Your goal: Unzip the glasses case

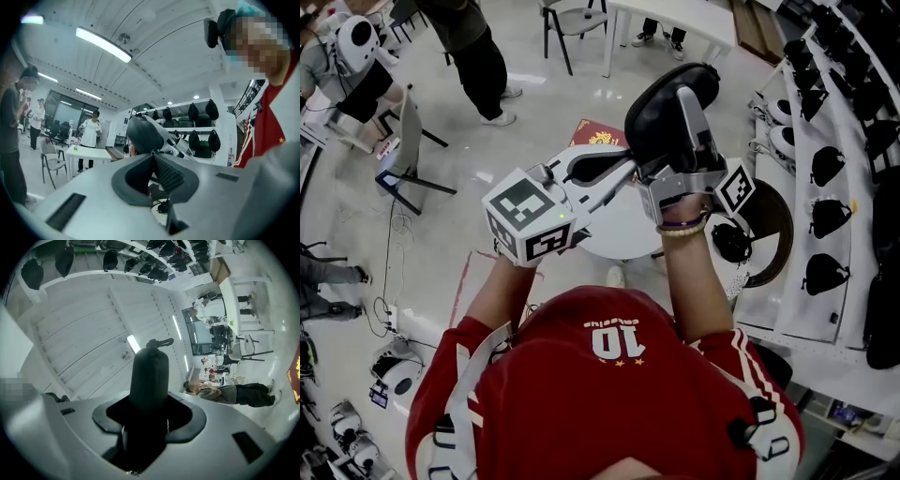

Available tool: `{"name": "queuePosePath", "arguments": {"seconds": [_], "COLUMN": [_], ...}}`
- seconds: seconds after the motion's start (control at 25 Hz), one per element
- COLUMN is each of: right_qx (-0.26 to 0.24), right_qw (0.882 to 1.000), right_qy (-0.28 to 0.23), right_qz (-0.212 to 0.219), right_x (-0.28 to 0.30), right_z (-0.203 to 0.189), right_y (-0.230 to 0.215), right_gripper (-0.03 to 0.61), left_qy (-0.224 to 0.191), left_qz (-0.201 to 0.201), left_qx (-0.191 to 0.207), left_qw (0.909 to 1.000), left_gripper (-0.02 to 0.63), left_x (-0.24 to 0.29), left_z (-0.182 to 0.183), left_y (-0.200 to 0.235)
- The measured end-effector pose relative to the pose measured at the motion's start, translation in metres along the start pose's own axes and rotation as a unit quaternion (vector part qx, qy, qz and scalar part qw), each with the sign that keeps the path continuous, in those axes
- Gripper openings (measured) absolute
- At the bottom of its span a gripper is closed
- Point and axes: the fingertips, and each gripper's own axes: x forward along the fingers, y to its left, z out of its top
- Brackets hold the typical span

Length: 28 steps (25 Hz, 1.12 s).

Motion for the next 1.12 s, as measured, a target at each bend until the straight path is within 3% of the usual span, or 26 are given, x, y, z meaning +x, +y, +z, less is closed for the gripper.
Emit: {"name": "queuePosePath", "arguments": {"seconds": [0.16,0.44,0.68,0.96,1.12], "right_qx": [-0.037,-0.09,-0.121,-0.133,-0.167], "right_qw": [0.999,0.992,0.983,0.977,0.966], "right_qy": [0.026,0.08,0.136,0.164,0.197], "right_qz": [0.011,0.028,0.013,0.007,0.002], "right_x": [-0.002,0.0,-0.004,-0.011,-0.013], "right_z": [0.0,-0.003,-0.011,-0.011,-0.018], "right_y": [0.008,0.022,0.019,0.017,0.02], "right_gripper": [0.215,0.198,0.193,0.189,0.184], "left_qy": [0.009,0.019,0.035,0.048,0.052], "left_qz": [0.006,-0.006,-0.004,0.007,0.01], "left_qx": [0.014,0.004,0.001,0.01,0.012], "left_qw": [0.9998,0.9998,0.9994,0.9988,0.9985], "left_gripper": [0.02,0.021,0.021,0.021,0.021], "left_x": [0.0,-0.003,-0.008,-0.008,-0.013], "left_z": [-0.002,-0.001,-0.007,-0.009,-0.009], "left_y": [-0.001,0.001,0.006,0.008,0.011]}}
